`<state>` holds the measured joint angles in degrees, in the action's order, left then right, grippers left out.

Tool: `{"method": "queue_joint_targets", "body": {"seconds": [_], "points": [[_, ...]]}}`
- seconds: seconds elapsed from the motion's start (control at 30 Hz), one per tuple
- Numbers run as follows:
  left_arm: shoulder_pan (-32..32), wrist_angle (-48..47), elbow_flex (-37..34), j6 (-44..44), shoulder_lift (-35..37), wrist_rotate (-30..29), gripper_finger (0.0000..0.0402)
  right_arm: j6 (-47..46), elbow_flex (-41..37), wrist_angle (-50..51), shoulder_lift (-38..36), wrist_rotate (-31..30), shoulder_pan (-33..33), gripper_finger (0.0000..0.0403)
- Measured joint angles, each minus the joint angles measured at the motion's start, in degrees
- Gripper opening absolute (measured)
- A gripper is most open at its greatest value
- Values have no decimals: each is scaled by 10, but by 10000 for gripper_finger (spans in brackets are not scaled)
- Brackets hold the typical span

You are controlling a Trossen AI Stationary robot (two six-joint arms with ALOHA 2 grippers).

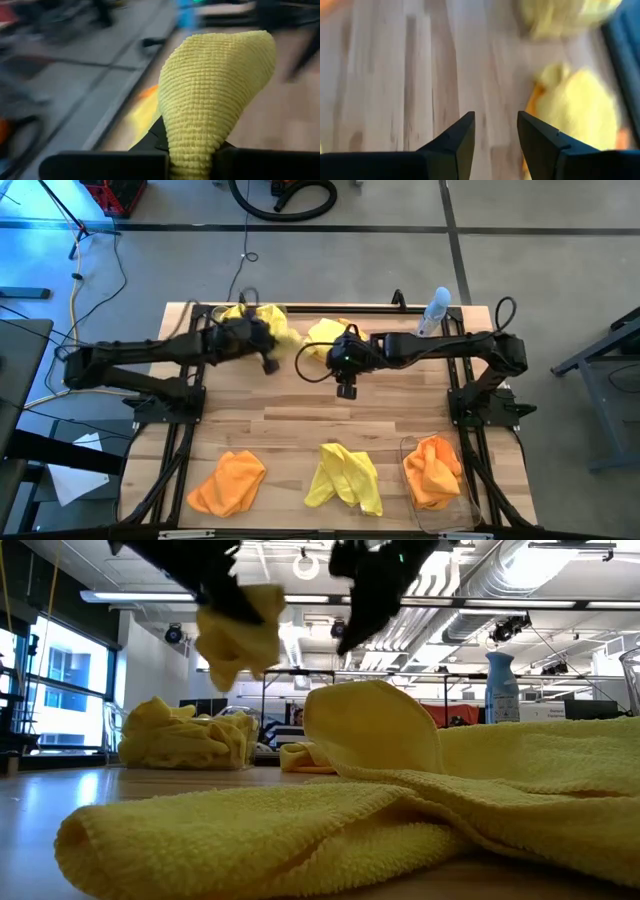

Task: Sort microfiber towel by color & place in baskets
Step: Put the yellow towel into the top transparent bin

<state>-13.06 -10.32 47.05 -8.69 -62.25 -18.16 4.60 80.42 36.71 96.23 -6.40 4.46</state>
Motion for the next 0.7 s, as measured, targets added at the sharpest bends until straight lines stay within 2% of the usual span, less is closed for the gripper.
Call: {"method": "queue_joint_targets", "body": {"seconds": [0.07,0.17,0.3,0.57,0.7], "points": [[-37,-45,0,-9,21,-22,3,-16,-30,-6,0,17,7,143],[-106,-99,0,-36,37,-25,2,-41,-81,-51,0,37,13,144],[-195,-169,31,-55,20,-16,1,-73,-143,-118,0,39,15,144],[-315,-211,56,-92,-109,94,1,-140,-211,-194,0,39,14,144],[-339,-201,56,-94,-192,100,1,-154,-216,-208,0,39,9,144]]}}
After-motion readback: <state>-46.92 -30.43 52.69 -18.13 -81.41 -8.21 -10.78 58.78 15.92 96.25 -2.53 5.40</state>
